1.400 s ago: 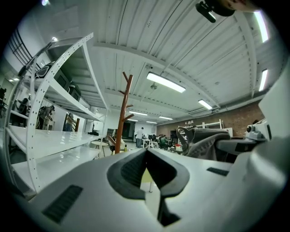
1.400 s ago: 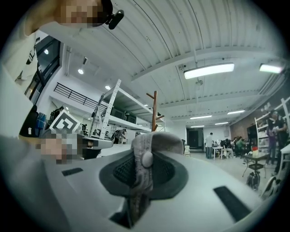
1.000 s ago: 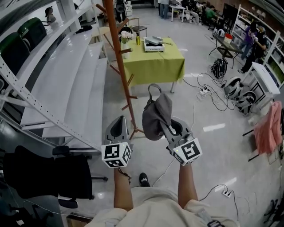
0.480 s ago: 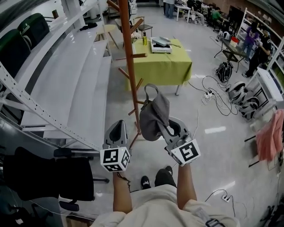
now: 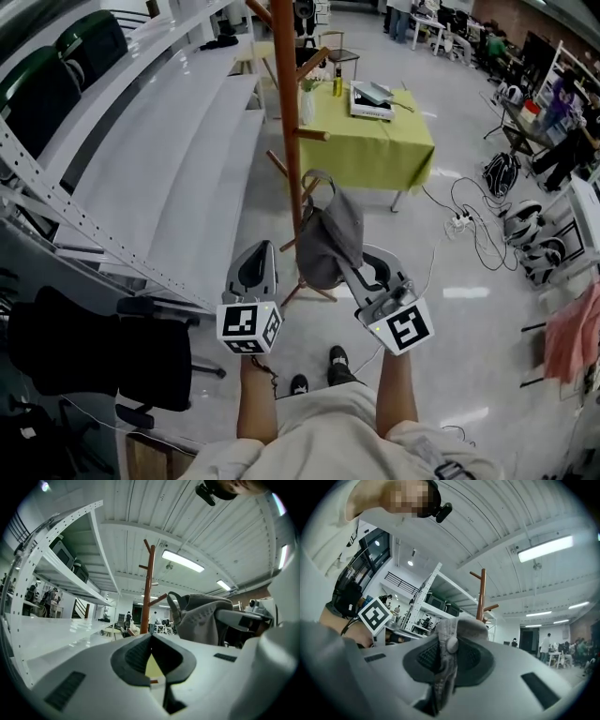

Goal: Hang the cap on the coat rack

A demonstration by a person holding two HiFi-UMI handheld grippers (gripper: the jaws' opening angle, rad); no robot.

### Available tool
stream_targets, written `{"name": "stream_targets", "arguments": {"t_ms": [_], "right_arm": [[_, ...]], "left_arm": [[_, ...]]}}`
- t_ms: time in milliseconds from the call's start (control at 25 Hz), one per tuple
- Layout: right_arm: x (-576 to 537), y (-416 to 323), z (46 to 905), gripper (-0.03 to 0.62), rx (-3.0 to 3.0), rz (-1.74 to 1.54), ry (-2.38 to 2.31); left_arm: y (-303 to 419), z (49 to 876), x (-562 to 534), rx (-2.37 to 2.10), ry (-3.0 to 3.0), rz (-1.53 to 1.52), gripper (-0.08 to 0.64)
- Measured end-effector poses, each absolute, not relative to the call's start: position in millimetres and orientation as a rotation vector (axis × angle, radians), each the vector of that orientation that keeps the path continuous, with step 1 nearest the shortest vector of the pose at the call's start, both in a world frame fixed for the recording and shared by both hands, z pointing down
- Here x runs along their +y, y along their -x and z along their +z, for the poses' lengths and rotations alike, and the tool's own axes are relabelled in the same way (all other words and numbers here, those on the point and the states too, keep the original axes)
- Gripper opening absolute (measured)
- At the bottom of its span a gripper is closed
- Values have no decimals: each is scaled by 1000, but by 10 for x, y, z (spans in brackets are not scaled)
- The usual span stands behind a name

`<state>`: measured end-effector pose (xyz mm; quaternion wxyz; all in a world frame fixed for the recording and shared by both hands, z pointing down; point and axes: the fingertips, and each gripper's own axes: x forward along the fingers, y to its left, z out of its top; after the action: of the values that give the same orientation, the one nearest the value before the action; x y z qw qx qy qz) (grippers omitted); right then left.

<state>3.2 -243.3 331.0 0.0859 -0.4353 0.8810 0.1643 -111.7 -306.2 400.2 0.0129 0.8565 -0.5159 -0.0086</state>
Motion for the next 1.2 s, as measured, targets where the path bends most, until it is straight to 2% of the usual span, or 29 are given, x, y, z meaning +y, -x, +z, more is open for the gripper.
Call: {"name": "stream_targets", "arguments": {"t_ms": [520, 1200], "right_arm": [[-2695, -200, 3009, 38, 2625, 537, 1118], [-2948, -349, 2934, 38, 2629, 582, 1055]], "left_arm": [[845, 3833, -3355, -1694, -2671, -18, 8], [921, 3809, -3426, -1842, -2575, -31, 8]]}}
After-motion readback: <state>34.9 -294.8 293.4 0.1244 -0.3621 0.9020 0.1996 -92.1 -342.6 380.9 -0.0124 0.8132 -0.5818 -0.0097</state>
